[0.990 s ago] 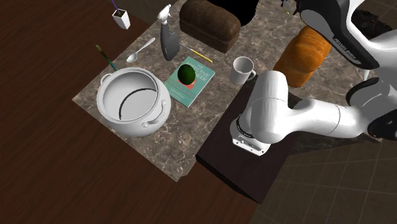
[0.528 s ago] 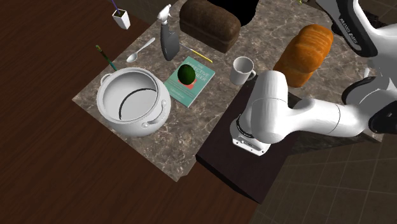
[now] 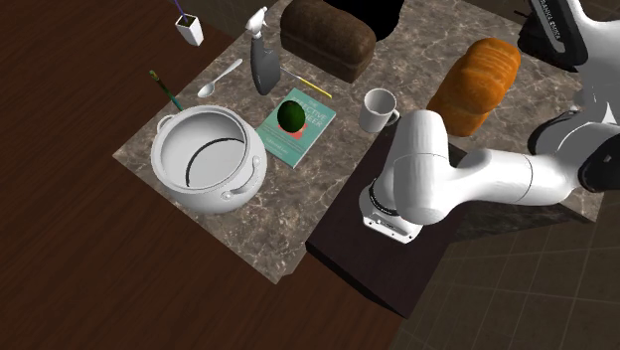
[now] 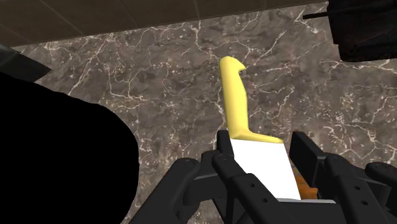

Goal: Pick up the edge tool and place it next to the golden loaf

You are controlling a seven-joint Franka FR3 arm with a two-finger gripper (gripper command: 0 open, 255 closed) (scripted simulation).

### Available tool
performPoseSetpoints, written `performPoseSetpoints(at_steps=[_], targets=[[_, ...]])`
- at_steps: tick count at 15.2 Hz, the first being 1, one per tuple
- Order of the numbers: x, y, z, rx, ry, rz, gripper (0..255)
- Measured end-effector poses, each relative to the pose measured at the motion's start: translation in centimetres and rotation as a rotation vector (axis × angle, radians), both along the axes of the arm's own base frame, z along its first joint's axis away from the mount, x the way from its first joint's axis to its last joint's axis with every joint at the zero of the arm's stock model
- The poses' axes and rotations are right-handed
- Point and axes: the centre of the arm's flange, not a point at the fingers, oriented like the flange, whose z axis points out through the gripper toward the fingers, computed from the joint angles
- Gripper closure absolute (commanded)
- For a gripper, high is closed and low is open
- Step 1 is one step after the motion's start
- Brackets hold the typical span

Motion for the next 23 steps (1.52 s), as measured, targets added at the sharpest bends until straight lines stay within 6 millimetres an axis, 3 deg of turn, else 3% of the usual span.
performPoseSetpoints(at_steps=[2,4,23], targets=[[-0.2,-2.1,-0.4,0.0,0.0,0.0,255],[-0.4,-2.8,-1.2,0.0,0.001,-0.001,255],[-0.3,-3.0,-11.2,0.0,0.001,0.0,255]])
